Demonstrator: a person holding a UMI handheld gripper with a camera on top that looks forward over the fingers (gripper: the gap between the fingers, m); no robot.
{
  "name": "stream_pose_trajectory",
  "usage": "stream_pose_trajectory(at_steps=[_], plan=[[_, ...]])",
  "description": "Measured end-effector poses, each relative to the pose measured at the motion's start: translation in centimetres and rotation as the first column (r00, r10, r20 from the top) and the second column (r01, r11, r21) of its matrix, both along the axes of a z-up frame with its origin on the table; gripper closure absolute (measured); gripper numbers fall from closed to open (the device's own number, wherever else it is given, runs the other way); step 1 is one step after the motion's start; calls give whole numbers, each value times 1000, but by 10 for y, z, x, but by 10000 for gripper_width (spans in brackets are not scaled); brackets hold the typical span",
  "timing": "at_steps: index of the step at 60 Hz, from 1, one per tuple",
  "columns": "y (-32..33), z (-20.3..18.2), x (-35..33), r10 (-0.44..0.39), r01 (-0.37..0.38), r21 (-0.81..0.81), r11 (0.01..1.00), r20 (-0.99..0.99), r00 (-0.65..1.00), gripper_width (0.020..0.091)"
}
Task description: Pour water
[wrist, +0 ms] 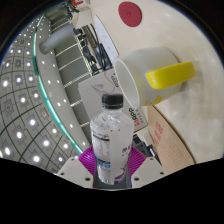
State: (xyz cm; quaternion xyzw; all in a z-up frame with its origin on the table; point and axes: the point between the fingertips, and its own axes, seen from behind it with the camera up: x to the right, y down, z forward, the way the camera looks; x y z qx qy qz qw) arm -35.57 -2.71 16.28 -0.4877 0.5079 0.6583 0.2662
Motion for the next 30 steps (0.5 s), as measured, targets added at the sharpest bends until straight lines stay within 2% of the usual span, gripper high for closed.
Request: stream_pose_trajectory(at_steps=[1, 14, 23, 30], plan=[[15, -3, -5, -1, 1, 1, 1000, 2, 1000, 728], [18, 0, -5, 17, -18, 13, 1000, 70, 997, 727], [7, 25, 3, 41, -89, 96, 991, 417, 908, 726], [11, 60, 40, -55, -123, 193, 973, 720, 692, 726]])
